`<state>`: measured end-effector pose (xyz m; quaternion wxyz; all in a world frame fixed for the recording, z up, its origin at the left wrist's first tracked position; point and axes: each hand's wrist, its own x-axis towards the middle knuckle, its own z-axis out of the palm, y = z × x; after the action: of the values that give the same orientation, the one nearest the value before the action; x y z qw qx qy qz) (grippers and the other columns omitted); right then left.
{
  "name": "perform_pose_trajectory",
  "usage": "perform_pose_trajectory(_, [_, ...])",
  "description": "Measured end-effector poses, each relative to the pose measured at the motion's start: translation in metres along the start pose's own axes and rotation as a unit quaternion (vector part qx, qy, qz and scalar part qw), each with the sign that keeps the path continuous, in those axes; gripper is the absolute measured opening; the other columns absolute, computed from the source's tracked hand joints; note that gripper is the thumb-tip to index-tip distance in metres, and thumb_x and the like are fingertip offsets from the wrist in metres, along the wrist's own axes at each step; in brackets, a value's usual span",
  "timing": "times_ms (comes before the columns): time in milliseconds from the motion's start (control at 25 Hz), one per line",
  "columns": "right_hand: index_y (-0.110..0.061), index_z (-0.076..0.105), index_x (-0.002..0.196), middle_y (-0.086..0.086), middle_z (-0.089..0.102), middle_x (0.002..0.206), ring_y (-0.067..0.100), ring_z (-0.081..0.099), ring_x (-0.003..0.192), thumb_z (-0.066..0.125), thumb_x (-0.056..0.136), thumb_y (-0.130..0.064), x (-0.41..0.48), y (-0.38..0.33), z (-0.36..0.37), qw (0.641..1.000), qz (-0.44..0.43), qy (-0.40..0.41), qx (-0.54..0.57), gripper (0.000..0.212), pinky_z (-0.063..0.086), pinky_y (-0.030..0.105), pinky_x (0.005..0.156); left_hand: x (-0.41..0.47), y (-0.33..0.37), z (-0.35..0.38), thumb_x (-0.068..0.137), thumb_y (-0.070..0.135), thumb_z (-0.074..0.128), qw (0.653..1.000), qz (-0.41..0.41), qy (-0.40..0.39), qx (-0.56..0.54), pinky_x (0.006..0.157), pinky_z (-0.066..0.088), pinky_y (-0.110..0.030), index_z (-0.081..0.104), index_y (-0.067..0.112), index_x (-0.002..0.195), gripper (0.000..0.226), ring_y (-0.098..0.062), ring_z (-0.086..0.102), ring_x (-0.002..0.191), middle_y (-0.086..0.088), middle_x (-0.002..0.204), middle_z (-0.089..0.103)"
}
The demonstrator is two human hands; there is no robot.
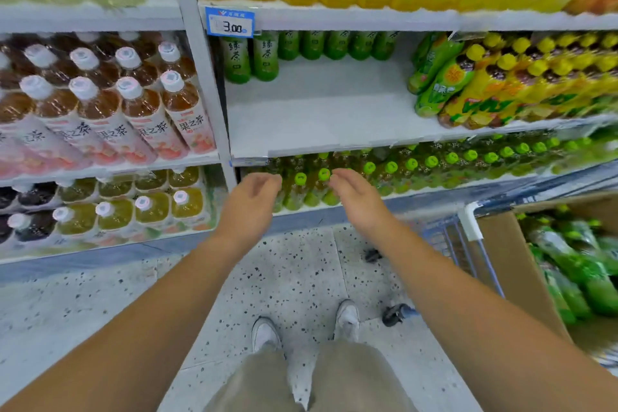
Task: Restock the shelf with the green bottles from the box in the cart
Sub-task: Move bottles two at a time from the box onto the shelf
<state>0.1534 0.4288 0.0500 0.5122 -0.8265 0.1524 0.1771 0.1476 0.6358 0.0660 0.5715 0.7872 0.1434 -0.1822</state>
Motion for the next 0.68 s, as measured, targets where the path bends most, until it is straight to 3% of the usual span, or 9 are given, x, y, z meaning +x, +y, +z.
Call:
perform_pose_trajectory(40, [-0.027,0.048,0.143,-0.005,0.050,0.142,0.012,0.049,0.124,0.044,0.101,-0.048,-0.020,0.003,-0.006,1.000,0.006,0.008,0.002,0.048,0.038,0.033,0.098,-0.017,0.005,0.003,0.095,0.058,0.047,1.000,0.013,-0.013,0.009,0.078,0.040,-0.024,0.058,0.036,0.122,0.037,0.009,0.051,0.097,0.028,0.108,0.055])
perform_pose_trajectory(160, [-0.030,0.046,0.144,-0.005,0.048,0.146,0.017,0.048,0.132,0.043,0.101,-0.051,-0.063,0.012,-0.024,0.999,0.045,0.017,0.024,0.048,0.041,0.036,0.100,-0.045,0.013,0.017,0.098,0.054,0.046,0.998,0.033,-0.045,0.036,0.089,0.037,-0.029,0.056,0.028,0.131,0.043,-0.005,0.052,0.109,0.017,0.119,0.054])
perform_pose_trajectory(320, [-0.026,0.043,0.147,-0.005,0.042,0.152,0.012,0.044,0.132,0.044,0.102,-0.049,-0.119,0.038,-0.056,0.994,0.079,0.039,0.059,0.051,0.040,0.022,0.092,-0.081,0.025,0.049,0.099,0.052,0.046,0.996,0.026,-0.066,0.048,0.091,0.036,-0.031,0.056,0.027,0.133,0.044,-0.011,0.050,0.114,0.012,0.122,0.053])
perform_pose_trajectory(480, [-0.032,0.045,0.145,-0.004,0.045,0.151,0.020,0.045,0.136,0.046,0.099,-0.056,-0.154,0.067,-0.103,0.985,0.106,0.072,0.112,0.052,0.037,0.047,0.113,-0.103,0.045,0.093,0.099,0.051,0.048,0.994,0.051,-0.084,0.042,0.087,0.037,-0.027,0.058,0.027,0.131,0.041,-0.009,0.052,0.111,0.012,0.122,0.056])
perform_pose_trajectory(680, [-0.027,0.053,0.140,-0.005,0.054,0.142,0.017,0.050,0.131,0.048,0.099,-0.052,-0.199,0.110,-0.182,0.977,0.102,0.139,0.128,0.048,0.037,0.047,0.112,-0.131,0.069,0.180,0.100,0.049,0.049,0.989,0.061,-0.124,0.060,0.088,0.038,-0.029,0.057,0.026,0.128,0.037,-0.009,0.053,0.108,0.012,0.118,0.056])
